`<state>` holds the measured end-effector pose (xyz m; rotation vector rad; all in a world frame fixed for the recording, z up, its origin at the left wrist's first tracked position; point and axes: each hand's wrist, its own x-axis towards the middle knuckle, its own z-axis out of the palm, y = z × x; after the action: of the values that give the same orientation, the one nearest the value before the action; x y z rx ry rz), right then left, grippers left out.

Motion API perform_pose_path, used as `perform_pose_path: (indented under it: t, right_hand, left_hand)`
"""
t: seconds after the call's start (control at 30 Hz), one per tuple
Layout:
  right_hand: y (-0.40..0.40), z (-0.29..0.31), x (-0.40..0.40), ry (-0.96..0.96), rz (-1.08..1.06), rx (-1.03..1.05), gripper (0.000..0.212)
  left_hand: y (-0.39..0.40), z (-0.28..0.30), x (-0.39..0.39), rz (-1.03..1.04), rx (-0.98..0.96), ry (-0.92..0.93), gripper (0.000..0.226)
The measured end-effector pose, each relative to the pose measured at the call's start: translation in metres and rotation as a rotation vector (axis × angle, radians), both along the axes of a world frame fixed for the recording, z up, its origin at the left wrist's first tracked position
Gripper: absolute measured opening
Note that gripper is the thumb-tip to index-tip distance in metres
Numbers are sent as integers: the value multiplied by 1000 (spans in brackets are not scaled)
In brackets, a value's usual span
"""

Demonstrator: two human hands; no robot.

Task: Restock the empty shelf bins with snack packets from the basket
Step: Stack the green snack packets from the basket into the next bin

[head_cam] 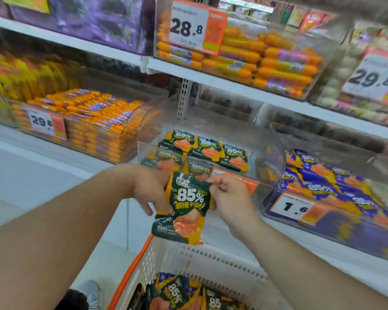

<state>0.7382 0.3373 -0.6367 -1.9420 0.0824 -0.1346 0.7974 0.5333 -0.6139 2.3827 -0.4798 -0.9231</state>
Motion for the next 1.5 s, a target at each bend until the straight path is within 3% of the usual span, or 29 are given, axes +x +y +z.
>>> perform_pose_path:
  t: [0.13,0.2,0.37,0.43,0.53,0.63,0.8,0.97,1.13,1.3,1.5]
  right_hand:
    - [2,37,7,-278,-80,-6,29]
    - [0,51,10,-327,-86,53,31]
    - [9,66,20,-184,-8,63,30]
    - [10,74,32,-133,-28,74,24]
    - [2,77,59,6,-177,127,20]
    - [-8,75,85,88,-268,106,19]
    - [-16,58,118,189,-191,-43,9]
    - [-14,40,128,395,-130,-273,29]
    - [-9,47,117,598,46,-444,17]
    - [0,56,111,637,186,-869,23]
    - [-2,52,118,661,196,-897,24]
  left_hand:
    - [5,17,-8,93,-409,-68,27]
    - [5,23,-9,201,-598,-99,18]
    - [-7,33,-11,411,-843,-195,16]
    - [-10,36,-5,603,-890,-261,11]
    - [-3,30,9,809,-727,-487,7]
    - [1,23,10,742,-453,-588,18]
    - [-2,20,7,644,-278,-640,21]
    - [-5,16,5,635,-274,-686,23]
    - [-10,11,7,621,-259,-698,22]
    - [-16,8,6,583,-221,-719,25]
    - [-17,10,1,569,-250,-703,25]
